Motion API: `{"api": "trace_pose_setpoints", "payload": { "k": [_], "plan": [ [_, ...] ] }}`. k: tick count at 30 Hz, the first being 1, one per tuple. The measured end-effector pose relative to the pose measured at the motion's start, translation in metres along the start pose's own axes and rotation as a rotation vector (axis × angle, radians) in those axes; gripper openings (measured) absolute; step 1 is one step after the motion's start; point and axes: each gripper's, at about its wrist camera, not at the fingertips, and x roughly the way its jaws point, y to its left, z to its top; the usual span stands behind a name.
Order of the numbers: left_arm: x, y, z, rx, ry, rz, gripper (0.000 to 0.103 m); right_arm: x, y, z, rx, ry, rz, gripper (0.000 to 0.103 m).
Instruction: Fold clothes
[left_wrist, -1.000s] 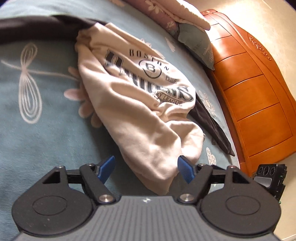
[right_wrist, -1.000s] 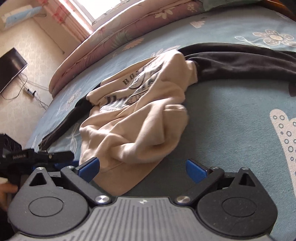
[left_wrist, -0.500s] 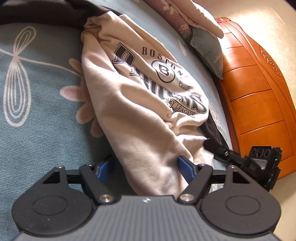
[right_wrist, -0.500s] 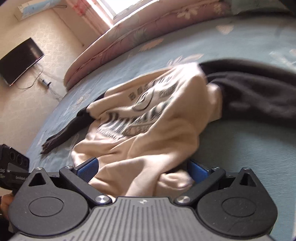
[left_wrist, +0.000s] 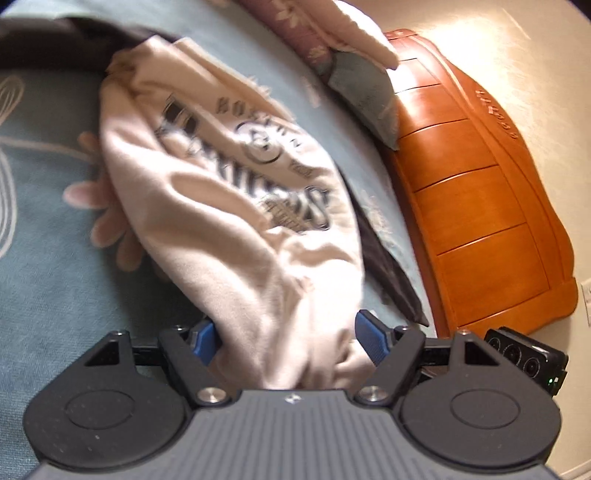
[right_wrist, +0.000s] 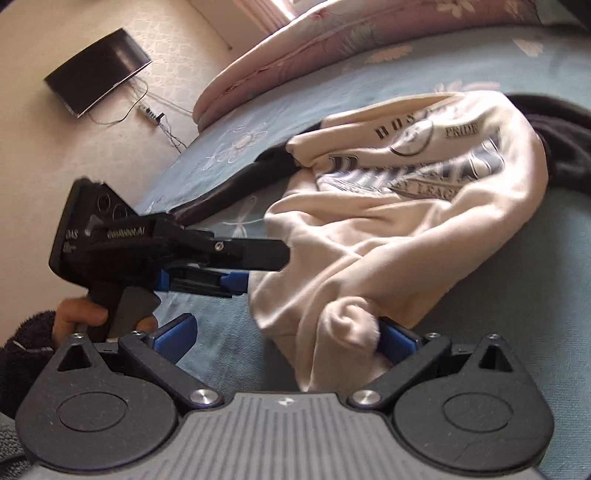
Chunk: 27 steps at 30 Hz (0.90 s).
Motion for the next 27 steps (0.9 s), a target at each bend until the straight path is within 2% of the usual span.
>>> {"api": "trace_pose_setpoints", "payload": {
  "k": [4,7,10,12,16,20,26,27],
  "plan": [
    [-0.014,-0.017,0.014,0.063,-0.045,-0.01,0.076,-0.014,0.009,0.008,-0.015,-0.054,0.007,0.103],
    [-0.017,-0.019,0.018,0.102,-0.042,0.076,0.076,-0.019,0.005,0.013,-0.032,-0.07,-0.108,0.103],
    [-0.017,-0.007,0.009,0.109,-0.028,0.133,0.076,-0.015,-0.008,0.009,-0.029,-0.035,-0.199,0.103],
    [-0.019,0.007,0.0,0.086,-0.016,0.155,0.076,-0.014,-0.022,0.0,0.01,-0.012,-0.216,0.103],
    [-0.031,0.03,-0.021,0.027,0.005,0.162,0.076,-0.018,-0.045,-0.021,0.128,-0.005,-0.194,0.103],
    [-0.037,0.031,-0.032,0.051,0.005,0.191,0.076,-0.027,-0.066,-0.04,0.247,-0.028,-0.136,0.103],
    [-0.032,0.027,-0.035,0.023,-0.003,0.174,0.076,-0.017,-0.075,-0.038,0.296,-0.092,-0.057,0.101],
    [-0.033,0.024,-0.036,0.028,-0.006,0.169,0.076,-0.015,-0.073,-0.037,0.298,-0.09,-0.041,0.096]
  ]
}}
